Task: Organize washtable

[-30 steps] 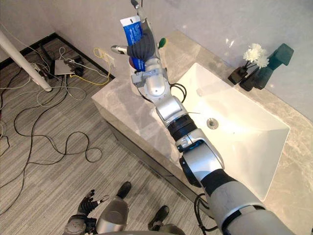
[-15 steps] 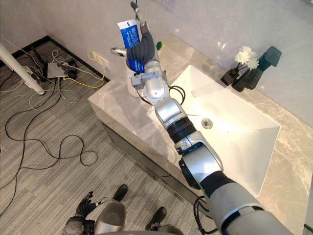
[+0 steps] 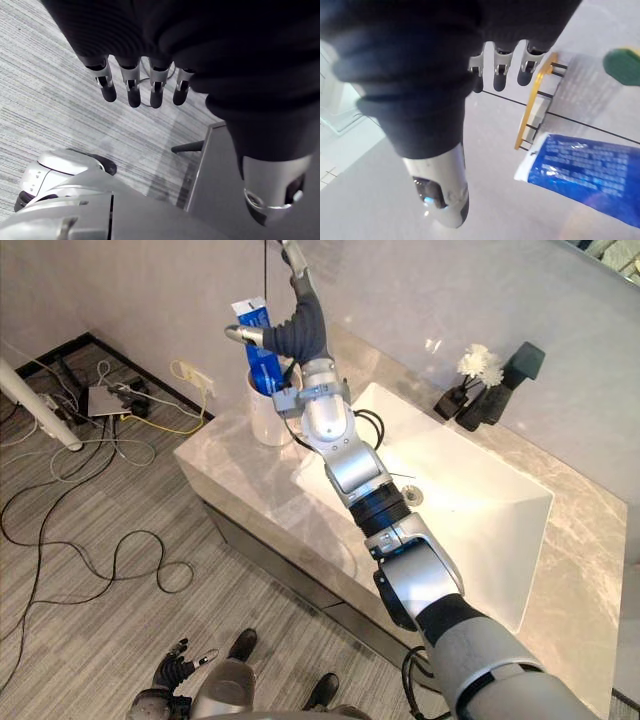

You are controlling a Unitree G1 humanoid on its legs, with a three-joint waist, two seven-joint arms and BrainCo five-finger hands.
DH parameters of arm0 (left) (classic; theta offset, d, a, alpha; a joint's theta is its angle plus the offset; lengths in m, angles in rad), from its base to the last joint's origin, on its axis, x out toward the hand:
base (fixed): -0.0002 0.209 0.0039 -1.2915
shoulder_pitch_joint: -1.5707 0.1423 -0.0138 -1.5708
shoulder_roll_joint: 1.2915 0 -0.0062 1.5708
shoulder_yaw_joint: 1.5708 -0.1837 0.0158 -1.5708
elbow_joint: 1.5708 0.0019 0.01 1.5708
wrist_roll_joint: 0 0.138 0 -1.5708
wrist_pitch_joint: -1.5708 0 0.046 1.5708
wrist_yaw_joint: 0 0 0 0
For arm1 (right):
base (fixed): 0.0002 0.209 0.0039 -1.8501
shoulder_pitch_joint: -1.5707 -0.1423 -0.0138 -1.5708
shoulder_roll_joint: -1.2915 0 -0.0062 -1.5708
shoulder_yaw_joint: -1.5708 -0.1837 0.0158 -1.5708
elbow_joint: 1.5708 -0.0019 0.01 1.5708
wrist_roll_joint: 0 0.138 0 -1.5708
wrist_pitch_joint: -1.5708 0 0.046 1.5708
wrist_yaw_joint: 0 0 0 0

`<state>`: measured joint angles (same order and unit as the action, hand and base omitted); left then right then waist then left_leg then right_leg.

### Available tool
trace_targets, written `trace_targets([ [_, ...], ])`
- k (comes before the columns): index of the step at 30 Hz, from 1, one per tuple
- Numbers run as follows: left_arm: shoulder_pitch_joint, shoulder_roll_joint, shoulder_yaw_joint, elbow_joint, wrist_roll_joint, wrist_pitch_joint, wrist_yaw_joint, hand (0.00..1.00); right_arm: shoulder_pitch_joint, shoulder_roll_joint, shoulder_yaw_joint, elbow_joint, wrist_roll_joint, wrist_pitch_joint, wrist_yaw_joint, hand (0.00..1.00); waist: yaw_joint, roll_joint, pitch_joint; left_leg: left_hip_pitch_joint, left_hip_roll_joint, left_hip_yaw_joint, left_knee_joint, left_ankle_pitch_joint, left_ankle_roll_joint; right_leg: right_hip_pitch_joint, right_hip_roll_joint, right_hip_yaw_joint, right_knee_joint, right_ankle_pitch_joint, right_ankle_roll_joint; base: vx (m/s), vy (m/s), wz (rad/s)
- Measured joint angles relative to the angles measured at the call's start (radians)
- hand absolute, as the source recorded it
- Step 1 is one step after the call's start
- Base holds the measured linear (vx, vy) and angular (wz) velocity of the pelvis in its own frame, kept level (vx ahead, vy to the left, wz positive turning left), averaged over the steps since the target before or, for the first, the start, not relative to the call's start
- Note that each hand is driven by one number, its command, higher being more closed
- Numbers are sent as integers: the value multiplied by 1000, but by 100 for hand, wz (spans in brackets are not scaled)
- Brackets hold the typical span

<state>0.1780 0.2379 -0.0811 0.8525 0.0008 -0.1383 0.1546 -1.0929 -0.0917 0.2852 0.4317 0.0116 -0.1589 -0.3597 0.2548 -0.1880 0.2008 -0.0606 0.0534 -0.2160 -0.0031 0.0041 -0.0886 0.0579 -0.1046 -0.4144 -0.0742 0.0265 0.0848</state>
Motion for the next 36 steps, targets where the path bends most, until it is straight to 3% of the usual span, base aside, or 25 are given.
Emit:
trace_targets([
  [5, 2, -1, 0, 20, 0, 3, -1, 0, 45, -60, 10, -169, 0, -16, 22, 0, -24, 2, -19, 1, 0, 5, -3, 0, 0, -2, -1, 4, -1, 1, -1, -2, 4, -3],
  [8, 9, -3, 1, 26, 4, 4, -1, 0, 82, -148, 43, -303, -2, -39, 40, 0, -36, 6, -43, 8, 1, 13, -11, 0, 0, -3, -1, 11, -3, 1, -1, 22, 7, -7],
  [12, 33, -3, 4, 34, 7, 3, -5, 0, 144, -267, 45, -485, -4, -95, 70, 0, -79, 15, -66, 24, 2, 36, -23, 0, 0, -3, -3, 32, -3, 2, 0, 15, 12, -17],
  [14, 40, -4, 5, 44, 9, 3, -22, 0, 181, -369, 29, -574, -6, -128, 82, 0, -108, 22, -76, 35, 7, 49, -32, 0, 1, -4, -2, 45, -3, 3, 1, 0, 4, -17],
  [15, 41, -5, 6, 45, 10, 3, -23, 0, 194, -395, 16, -596, -6, -139, 82, 0, -109, 24, -79, 40, 12, 55, -34, 0, 1, -4, -2, 51, -3, 3, 1, 3, -4, -23],
  [19, 40, -11, 12, 67, 17, -1, -29, 0, 281, -529, -147, -713, -28, -193, 80, 0, -136, 34, -99, 57, 16, 85, -52, 0, 1, -12, 4, 80, -3, 4, 0, 15, 3, -21],
  [21, 40, -11, 20, 75, 39, -2, -43, 0, 358, -571, -337, -777, -44, -223, 70, 0, -163, 38, -106, 65, 17, 96, -60, 0, 1, -13, 4, 90, -3, 4, 0, 14, 9, -19],
  [25, 38, -20, 32, 96, 50, -3, -47, 0, 521, -574, -654, -810, -44, -258, 29, 0, -194, 50, -129, 73, 17, 129, -69, -3, 5, -27, 3, 123, -3, 6, 3, 21, 20, -23],
  [27, 38, -30, 44, 105, 50, -3, -48, 0, 656, -559, -841, -794, -39, -259, -1, 0, -228, 62, -140, 75, 17, 140, -70, -4, 7, -30, 0, 132, -3, 7, 4, 14, 13, -13],
  [30, 36, -35, 45, 115, 50, -3, -64, 0, 817, -495, -991, -738, 13, -255, -14, 0, -256, 78, -161, 77, 17, 165, -77, -5, 9, -47, 3, 159, -2, 11, 5, -7, 14, -23],
  [32, 37, -39, 53, 119, 50, -3, -69, 0, 893, -447, -1031, -699, 36, -245, -15, 0, -275, 85, -167, 81, 19, 173, -81, -5, 9, -49, 4, 167, -2, 12, 5, -18, 4, -20],
  [36, 36, -41, 55, 132, 50, -2, -91, 0, 1096, -307, -1068, -624, 25, -176, -13, 0, -300, 95, -182, 95, 21, 200, -86, -12, 15, -53, 10, 192, -17, 12, 5, -28, -3, -21],
])
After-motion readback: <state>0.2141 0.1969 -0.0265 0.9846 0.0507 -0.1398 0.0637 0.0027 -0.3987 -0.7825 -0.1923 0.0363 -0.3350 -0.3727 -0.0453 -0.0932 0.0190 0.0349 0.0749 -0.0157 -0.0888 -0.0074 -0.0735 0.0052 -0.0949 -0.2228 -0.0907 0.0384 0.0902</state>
